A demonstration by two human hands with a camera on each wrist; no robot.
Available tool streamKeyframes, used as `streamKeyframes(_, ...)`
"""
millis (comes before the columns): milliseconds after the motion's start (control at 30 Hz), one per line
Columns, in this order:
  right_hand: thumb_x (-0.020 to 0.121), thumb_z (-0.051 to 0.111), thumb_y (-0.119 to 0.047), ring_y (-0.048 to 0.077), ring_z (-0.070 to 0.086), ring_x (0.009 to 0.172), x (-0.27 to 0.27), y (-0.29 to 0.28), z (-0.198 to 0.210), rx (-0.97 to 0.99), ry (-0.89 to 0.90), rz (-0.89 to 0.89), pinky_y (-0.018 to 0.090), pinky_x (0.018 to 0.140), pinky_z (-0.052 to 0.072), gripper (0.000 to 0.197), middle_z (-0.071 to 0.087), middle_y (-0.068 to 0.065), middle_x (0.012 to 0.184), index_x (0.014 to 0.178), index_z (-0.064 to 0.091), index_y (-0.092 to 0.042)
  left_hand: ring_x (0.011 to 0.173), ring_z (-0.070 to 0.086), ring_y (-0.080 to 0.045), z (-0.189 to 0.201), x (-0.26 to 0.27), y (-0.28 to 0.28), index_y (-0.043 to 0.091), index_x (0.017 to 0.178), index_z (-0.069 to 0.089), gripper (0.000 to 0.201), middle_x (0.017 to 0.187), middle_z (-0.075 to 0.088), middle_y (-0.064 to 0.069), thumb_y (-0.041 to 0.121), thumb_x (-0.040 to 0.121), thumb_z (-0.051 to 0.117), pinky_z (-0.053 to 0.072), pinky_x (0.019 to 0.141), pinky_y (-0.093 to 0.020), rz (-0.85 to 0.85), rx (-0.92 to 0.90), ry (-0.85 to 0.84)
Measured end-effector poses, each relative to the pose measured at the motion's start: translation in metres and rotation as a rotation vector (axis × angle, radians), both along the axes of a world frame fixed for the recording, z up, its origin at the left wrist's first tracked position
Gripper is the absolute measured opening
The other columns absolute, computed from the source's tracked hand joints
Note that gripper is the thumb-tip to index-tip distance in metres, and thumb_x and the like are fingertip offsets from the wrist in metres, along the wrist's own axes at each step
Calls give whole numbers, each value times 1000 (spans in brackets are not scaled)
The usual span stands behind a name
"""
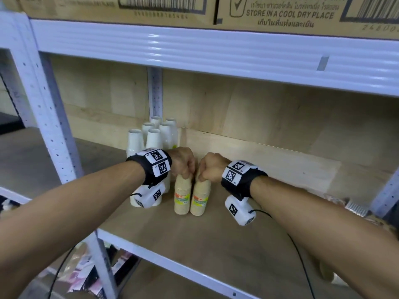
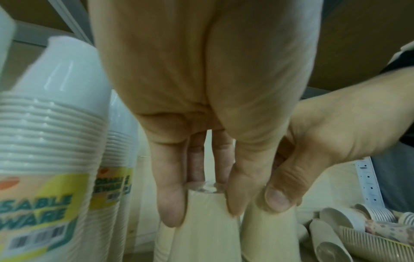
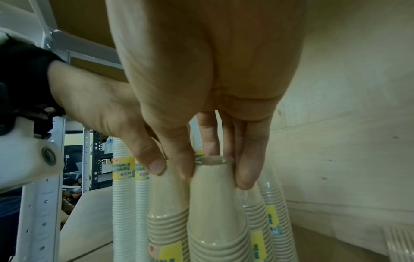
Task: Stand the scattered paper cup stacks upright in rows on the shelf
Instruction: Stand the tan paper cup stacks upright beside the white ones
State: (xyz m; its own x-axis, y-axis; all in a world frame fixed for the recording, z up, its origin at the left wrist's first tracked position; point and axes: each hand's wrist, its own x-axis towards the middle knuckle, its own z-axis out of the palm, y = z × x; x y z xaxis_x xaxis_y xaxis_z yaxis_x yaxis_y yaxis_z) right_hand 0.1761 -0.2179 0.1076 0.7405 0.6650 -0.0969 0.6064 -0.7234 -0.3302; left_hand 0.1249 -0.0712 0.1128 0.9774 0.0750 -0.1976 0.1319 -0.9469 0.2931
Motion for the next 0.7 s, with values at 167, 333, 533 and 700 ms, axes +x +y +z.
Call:
streamKeyframes(167, 77, 77, -20, 21, 63, 82, 0, 8, -4, 7, -17, 13, 21, 54, 43, 27, 70, 10, 98, 100, 73, -7, 95, 67, -20, -7, -3, 5, 22, 93, 73, 22, 99, 72, -1, 7, 77, 74, 59, 83, -36, 15, -5, -19)
streamKeyframes(333, 77, 77, -19, 19, 62, 83, 3, 9, -9, 35, -11, 16, 22, 56, 43, 23, 68, 5, 95, 98, 72, -10, 93, 65, -16, -10, -2, 3, 28, 84, 69, 21, 94, 70, 5, 8, 79, 72, 56, 86, -33, 8, 17, -49)
streamKeyframes(533, 77, 77, -29, 21, 65, 93, 8, 0, -9, 90, -20, -3, 34, 83, 55, 32, 68, 3, 103, 104, 68, -15, 98, 62, -16, 4, -5, -4, 18, 104, 72, 24, 101, 66, 3, 8, 83, 68, 54, 85, -29, 18, 23, -174)
streamKeyframes(700, 76, 76, -35, 19, 60, 89, 13, -22, -6, 115, -67, -30, 29, 74, 48, 44, 61, -1, 96, 115, 62, -20, 99, 63, -17, 16, 4, -14, 21, 104, 70, 20, 106, 66, 0, 17, 84, 71, 55, 90, -36, -12, 13, -231)
